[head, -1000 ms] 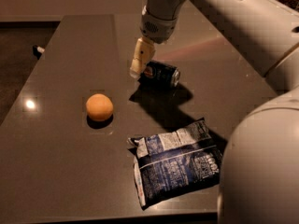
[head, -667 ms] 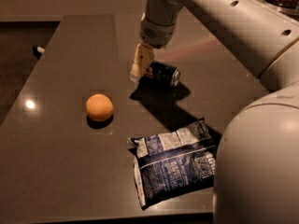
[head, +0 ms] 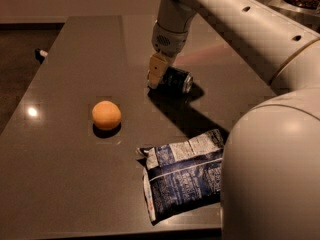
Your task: Place pepsi can upright
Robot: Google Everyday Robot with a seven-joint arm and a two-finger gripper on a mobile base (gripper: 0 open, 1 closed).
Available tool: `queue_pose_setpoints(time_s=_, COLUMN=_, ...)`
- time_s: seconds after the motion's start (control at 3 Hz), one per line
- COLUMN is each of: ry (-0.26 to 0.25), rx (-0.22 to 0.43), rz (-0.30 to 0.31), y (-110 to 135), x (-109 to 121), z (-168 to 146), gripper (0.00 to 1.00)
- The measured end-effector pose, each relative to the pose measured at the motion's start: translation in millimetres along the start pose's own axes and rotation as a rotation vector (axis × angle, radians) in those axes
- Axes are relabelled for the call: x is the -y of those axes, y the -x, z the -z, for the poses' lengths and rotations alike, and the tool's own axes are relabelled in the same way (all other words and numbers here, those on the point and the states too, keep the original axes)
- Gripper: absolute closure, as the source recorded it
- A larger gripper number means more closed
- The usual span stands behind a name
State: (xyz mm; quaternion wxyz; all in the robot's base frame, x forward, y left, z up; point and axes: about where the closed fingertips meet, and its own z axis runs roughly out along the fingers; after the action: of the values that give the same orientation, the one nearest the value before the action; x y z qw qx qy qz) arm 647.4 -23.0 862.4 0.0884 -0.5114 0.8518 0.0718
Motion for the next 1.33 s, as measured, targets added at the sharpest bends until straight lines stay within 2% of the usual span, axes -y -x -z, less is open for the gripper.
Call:
queue_pose_setpoints(time_s=0.33, ry=0.015, rx=-0.007, rz=0.037, y=5, x=-3, z=0, gripper=0.60)
queue_pose_setpoints(time_s=0.67, ry=0.026, rx=0.047, rz=0.108, y=17, x=-7, z=24, gripper=0.82)
queue_pose_setpoints(time_s=1.0, ry=0.022, rx=0.175, rz=0.166, y=29, x=-5, z=61, gripper=1.00)
queue_pose_setpoints(time_s=1.33, ry=0.045, rx=0.396, rz=0.155, y=30, x=9, z=88, gripper=1.00)
